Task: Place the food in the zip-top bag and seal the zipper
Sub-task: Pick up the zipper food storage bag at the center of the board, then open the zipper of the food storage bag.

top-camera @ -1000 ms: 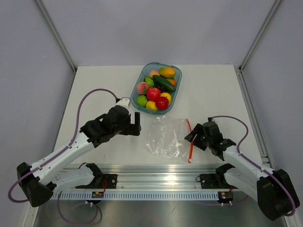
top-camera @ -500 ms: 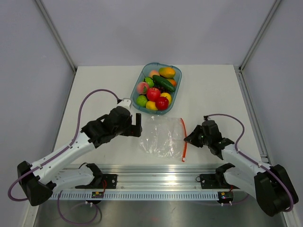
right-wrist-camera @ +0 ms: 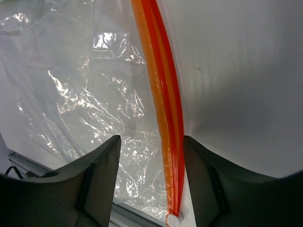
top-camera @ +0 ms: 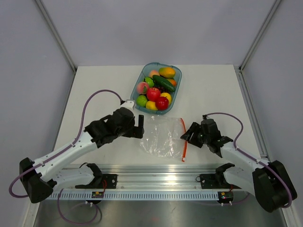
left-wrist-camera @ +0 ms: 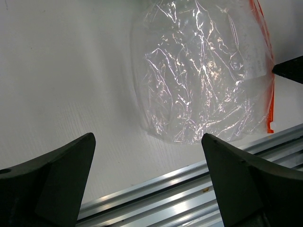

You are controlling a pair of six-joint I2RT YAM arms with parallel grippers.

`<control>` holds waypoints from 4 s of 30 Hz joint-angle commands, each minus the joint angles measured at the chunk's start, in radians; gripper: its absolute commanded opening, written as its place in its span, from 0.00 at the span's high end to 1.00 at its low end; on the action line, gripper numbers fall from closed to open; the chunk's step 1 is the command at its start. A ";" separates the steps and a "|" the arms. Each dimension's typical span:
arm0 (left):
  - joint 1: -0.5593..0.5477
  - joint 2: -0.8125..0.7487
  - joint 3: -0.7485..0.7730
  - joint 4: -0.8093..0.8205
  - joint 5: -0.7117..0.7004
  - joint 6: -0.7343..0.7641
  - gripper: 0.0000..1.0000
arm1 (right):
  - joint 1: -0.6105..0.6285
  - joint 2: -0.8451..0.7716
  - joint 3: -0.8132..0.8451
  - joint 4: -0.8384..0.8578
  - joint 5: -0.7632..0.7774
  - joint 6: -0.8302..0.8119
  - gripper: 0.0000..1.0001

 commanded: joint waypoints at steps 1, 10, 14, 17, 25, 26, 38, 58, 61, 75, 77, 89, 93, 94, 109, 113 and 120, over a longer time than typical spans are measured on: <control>-0.007 0.003 0.002 0.041 -0.024 -0.015 0.01 | -0.004 0.077 0.049 0.053 -0.015 -0.032 0.39; -0.014 0.042 -0.022 0.070 -0.019 -0.013 0.01 | -0.004 0.269 0.055 0.230 -0.086 -0.030 0.60; -0.028 0.070 -0.030 0.083 -0.015 -0.019 0.01 | -0.004 0.268 0.058 0.219 -0.080 -0.032 0.91; -0.039 0.073 -0.023 0.081 -0.015 -0.018 0.01 | -0.005 0.243 0.075 0.173 -0.069 -0.041 1.00; -0.066 0.061 0.030 0.089 0.030 -0.015 0.04 | 0.106 0.003 0.187 -0.148 0.088 -0.050 1.00; -0.077 0.062 0.048 0.093 0.042 -0.015 0.05 | 0.125 -0.013 0.202 -0.173 0.102 -0.050 1.00; -0.085 0.108 0.204 0.231 0.202 -0.062 0.21 | 0.324 -0.085 0.339 -0.281 0.213 0.002 1.00; -0.091 0.073 0.005 0.444 0.311 -0.044 0.30 | 0.432 -0.070 0.408 -0.190 0.268 0.172 1.00; -0.103 0.067 -0.044 0.462 0.301 -0.041 0.33 | 0.432 -0.033 0.443 -0.196 0.245 0.183 1.00; -0.140 0.185 -0.029 0.460 0.248 -0.039 0.49 | 0.432 0.065 0.512 -0.183 0.222 0.198 1.00; -0.140 0.205 -0.018 0.452 0.216 -0.038 0.53 | 0.432 0.059 0.509 -0.183 0.219 0.195 1.00; -0.129 0.231 0.021 0.425 0.202 -0.071 1.00 | 0.433 -0.067 0.552 -0.402 0.360 0.146 0.43; -0.096 0.181 -0.010 0.462 0.278 -0.104 1.00 | 0.433 -0.150 0.578 -0.538 0.489 0.136 0.38; -0.094 0.173 -0.015 0.472 0.289 -0.110 1.00 | 0.433 -0.166 0.575 -0.560 0.509 0.140 0.37; -0.080 0.107 -0.038 0.497 0.351 -0.140 1.00 | 0.400 -0.078 0.445 -0.367 0.374 0.122 0.25; -0.079 0.079 -0.047 0.494 0.346 -0.140 1.00 | 0.319 -0.071 0.388 -0.272 0.271 0.148 0.48; -0.069 0.027 -0.050 0.468 0.337 -0.127 0.90 | 0.303 -0.081 0.425 -0.264 0.247 0.099 1.00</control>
